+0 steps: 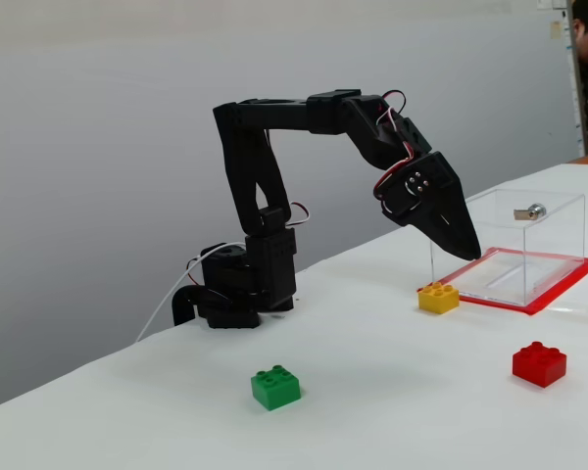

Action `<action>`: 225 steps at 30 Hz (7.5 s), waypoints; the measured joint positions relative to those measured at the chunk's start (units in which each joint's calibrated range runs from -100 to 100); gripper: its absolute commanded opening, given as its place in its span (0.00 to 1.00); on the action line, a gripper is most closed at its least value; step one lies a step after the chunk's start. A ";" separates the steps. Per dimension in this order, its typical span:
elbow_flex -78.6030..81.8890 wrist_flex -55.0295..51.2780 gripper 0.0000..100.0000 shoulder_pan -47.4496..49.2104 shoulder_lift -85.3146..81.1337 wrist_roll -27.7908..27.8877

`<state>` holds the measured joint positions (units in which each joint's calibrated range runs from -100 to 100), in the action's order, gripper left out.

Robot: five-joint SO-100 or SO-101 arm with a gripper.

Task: Pick the red lego brick and place it into the transparent box

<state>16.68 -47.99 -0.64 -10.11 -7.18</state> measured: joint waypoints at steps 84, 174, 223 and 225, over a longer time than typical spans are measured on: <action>-27.98 11.23 0.32 5.24 41.86 3.96; -22.95 10.88 0.10 4.59 24.86 6.60; -15.00 3.86 0.10 51.92 0.59 8.65; -15.00 3.86 0.10 53.21 2.20 8.65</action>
<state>1.68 -44.13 52.56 -7.91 1.47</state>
